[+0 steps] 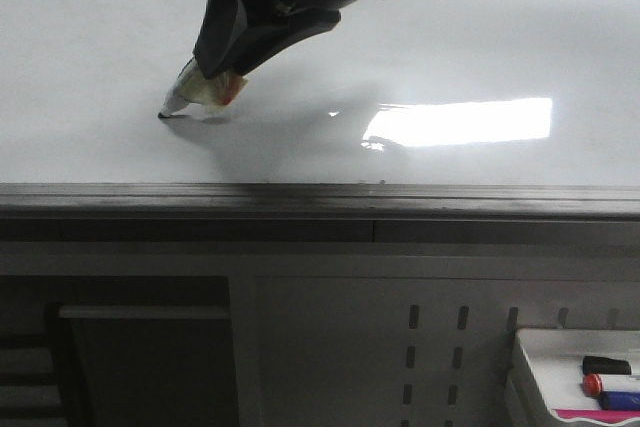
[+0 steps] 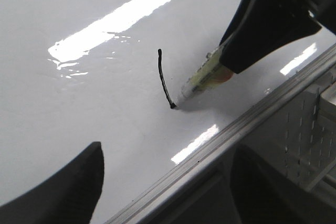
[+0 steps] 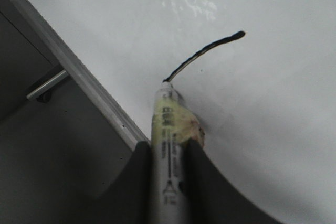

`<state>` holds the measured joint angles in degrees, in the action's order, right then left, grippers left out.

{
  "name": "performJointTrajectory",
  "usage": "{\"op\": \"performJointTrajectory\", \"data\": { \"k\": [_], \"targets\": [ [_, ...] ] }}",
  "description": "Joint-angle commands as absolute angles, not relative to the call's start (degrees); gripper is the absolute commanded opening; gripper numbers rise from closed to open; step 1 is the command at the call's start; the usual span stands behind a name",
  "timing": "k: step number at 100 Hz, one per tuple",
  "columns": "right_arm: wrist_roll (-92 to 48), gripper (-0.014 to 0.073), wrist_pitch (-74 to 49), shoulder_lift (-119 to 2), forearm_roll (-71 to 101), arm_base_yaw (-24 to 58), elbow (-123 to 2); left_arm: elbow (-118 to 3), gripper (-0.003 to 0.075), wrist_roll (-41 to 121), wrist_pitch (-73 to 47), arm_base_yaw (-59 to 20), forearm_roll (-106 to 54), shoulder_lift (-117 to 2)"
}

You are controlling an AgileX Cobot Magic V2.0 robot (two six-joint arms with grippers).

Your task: Write number 4 on whiteboard

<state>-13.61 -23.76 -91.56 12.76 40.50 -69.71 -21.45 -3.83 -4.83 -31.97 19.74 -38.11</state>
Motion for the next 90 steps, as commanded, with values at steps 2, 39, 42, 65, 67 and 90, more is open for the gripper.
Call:
{"op": "performJointTrajectory", "data": {
  "k": [2, 39, 42, 65, 67, 90],
  "targets": [
    [-13.43, -0.0064, -21.81, -89.81, 11.28, 38.82, -70.5, -23.07, 0.0471, -4.32, -0.37, -31.8, 19.22, -37.97],
    [-13.54, -0.0064, -28.56, -81.09, 10.64, 31.41, -65.31, -23.07, 0.0471, -4.32, -0.37, -31.8, 19.22, -37.97],
    [-13.54, -0.0064, -28.56, -80.78, 10.64, 31.76, -65.44, -23.07, 0.0471, -4.32, -0.37, -31.8, 19.22, -37.97],
    [-13.54, -0.0064, -28.4, -80.19, 10.64, 36.42, -71.33, -23.07, 0.0471, -4.32, 0.0, -31.8, 19.22, -37.97],
    [-13.54, -0.0064, -28.27, -80.37, 10.64, 36.48, -71.94, -23.07, 0.0471, -4.32, 0.0, -31.8, 19.22, -37.97],
    [-13.54, -0.0064, -27.99, -84.3, 10.14, 35.61, -76.65, -23.07, 0.0471, -4.32, 0.0, -31.8, 19.22, -37.97]
  ]
}}
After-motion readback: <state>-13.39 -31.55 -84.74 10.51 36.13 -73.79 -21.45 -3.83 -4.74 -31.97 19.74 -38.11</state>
